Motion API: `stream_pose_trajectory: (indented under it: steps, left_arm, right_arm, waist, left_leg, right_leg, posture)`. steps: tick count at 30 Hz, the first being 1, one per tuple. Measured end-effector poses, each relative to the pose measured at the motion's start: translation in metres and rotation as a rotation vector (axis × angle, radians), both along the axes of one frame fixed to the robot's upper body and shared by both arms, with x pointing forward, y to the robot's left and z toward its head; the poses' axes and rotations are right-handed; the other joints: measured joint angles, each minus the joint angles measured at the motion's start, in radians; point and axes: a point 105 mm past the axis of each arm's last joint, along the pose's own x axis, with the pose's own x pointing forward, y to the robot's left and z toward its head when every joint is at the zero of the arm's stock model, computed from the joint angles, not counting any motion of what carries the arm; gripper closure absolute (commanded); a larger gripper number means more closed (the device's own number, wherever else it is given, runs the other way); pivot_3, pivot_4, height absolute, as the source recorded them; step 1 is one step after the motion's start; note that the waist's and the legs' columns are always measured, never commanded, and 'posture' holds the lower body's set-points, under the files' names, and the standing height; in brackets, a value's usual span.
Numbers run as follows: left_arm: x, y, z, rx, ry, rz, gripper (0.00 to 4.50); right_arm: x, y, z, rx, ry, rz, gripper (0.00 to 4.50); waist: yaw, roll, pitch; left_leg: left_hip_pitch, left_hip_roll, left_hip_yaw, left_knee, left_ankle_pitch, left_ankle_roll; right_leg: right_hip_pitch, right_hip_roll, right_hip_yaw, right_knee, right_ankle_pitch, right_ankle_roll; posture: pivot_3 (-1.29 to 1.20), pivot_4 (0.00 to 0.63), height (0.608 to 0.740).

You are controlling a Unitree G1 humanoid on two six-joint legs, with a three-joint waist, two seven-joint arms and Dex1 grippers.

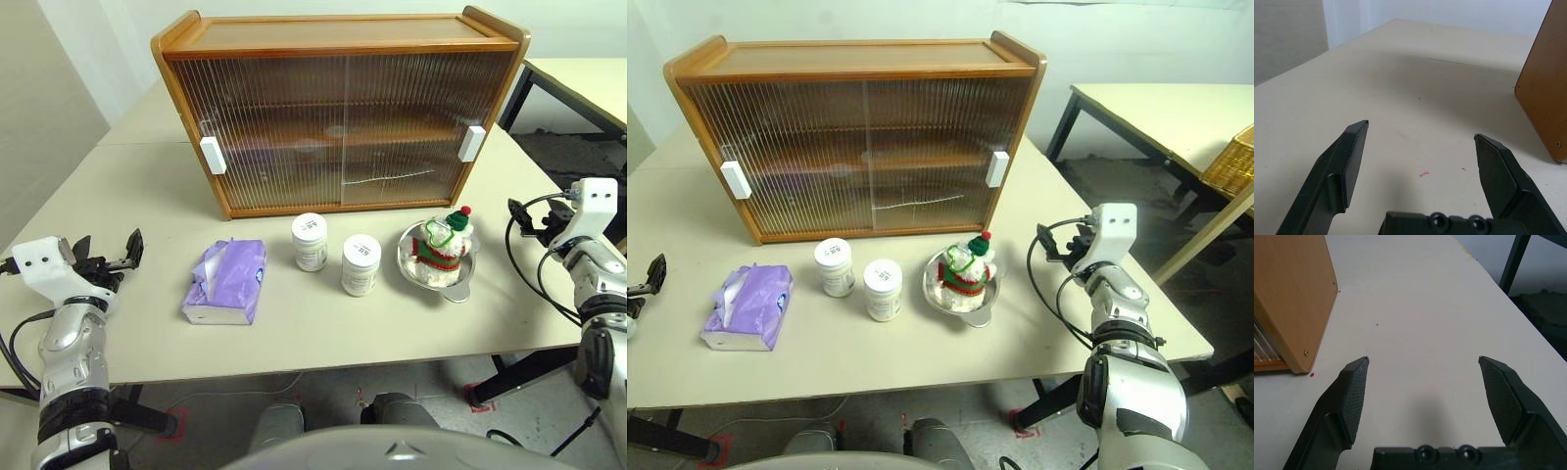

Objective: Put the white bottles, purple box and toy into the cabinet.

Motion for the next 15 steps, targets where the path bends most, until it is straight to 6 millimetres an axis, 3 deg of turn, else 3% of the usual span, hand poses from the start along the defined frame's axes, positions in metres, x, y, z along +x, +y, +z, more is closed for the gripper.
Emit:
stream_pose_trajectory:
  steps: [3, 8, 10, 15]
  left_arm:
    - [0.004, -0.001, 0.002, -0.005, -0.001, -0.005, 0.05]
    - [0.016, 0.002, 0.027, 0.04, -0.034, -0.032, 0.05]
    - [0.016, 0.002, 0.026, 0.037, -0.025, -0.032, 0.05]
    - [0.017, 0.003, 0.027, 0.04, -0.008, -0.04, 0.05]
  right_arm:
    - [0.003, 0.005, 0.01, -0.002, -0.037, 0.041, 0.0]
    - [0.019, 0.034, 0.092, -0.025, -0.271, 0.248, 0.0]
    - [0.015, 0.043, 0.108, -0.021, -0.305, 0.317, 0.0]
    - [-0.007, 0.086, 0.118, 0.032, -0.252, 0.574, 0.0]
  waist:
    - [-0.002, 0.001, 0.001]
    - [-0.013, 0.001, 0.001]
    - [-0.015, -0.001, 0.0]
    - [-0.022, -0.002, 0.0]
  left_leg:
    - [-0.001, 0.0, 0.001, 0.0, 0.0, 0.0]
    - [-0.002, -0.003, 0.005, 0.001, 0.001, 0.001]
    - [-0.003, -0.003, 0.007, 0.001, 0.0, 0.0]
    - [-0.003, -0.003, 0.007, 0.001, 0.0, 0.001]
  right_leg:
    - [-0.001, 0.0, 0.0, 0.0, 0.001, 0.0]
    - [-0.003, 0.007, 0.0, -0.001, 0.003, -0.004]
    - [-0.003, 0.013, -0.001, -0.002, 0.002, -0.005]
    - [-0.003, 0.02, -0.002, -0.001, -0.001, -0.009]
  posture:
    - [-0.08, 0.0, 0.74]
    - [-0.09, 0.0, 0.74]
    - [-0.09, 0.0, 0.74]
    - [-0.1, 0.0, 0.74]
